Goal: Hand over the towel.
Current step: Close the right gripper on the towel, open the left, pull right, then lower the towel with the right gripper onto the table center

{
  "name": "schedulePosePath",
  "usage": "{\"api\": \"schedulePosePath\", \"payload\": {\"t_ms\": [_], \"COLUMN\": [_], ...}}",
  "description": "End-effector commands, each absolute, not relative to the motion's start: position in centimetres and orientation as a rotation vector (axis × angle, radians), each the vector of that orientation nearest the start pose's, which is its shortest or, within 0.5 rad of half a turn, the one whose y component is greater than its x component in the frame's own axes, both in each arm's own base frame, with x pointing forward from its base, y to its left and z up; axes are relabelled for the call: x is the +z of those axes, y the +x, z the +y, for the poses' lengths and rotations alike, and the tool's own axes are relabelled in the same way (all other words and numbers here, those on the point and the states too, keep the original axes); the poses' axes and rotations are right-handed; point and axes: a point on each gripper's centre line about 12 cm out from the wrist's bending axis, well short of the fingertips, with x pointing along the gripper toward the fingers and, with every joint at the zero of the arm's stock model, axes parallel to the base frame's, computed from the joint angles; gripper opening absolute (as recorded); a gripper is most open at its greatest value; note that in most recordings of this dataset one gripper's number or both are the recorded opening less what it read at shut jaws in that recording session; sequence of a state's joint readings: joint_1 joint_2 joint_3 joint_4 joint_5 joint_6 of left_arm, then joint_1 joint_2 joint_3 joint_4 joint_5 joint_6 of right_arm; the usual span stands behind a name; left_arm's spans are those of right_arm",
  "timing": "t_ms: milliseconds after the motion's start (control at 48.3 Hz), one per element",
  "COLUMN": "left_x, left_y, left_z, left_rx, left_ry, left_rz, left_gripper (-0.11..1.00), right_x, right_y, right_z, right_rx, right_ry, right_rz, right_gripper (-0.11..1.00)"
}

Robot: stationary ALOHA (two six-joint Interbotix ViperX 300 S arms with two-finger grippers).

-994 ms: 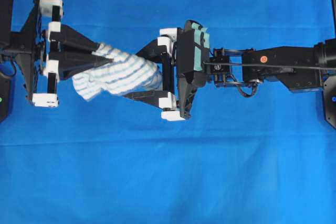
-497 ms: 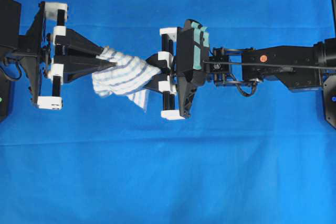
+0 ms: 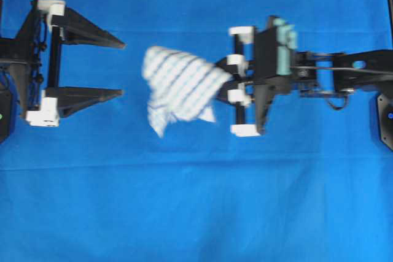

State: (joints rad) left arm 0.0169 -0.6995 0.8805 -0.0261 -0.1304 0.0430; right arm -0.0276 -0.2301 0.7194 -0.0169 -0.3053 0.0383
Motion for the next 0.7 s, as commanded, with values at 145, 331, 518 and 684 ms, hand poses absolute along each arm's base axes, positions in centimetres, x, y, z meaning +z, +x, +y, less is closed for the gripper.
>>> {"api": "schedulePosePath", "payload": {"t_ms": [145,331,518,684], "left_x": [34.0,34.0,33.8,33.8], "left_y": [24.6,24.4,24.6,24.6], "left_z": [0.5,0.5,0.5,0.5], "left_rx": [0.022,0.022,0.022,0.022], "left_ry": [0.014,0.016,0.014,0.014], "left_rz": [0.003,-0.004,0.0,0.0], "left_gripper": [0.91,0.91,0.91,0.91], "right_x": [29.0,29.2,28.8,28.1], "right_y": [32.4,31.6,32.2,33.4], "right_z": [-0.9,-1.1,-1.6,-2.4], "right_rx": [-0.028,-0.035,-0.052,-0.074], "right_ry": [0.037,0.039,0.039,0.04], "right_rz": [0.11,0.104,0.128,0.174], "right_gripper": [0.02,0.02,0.02,0.02]}}
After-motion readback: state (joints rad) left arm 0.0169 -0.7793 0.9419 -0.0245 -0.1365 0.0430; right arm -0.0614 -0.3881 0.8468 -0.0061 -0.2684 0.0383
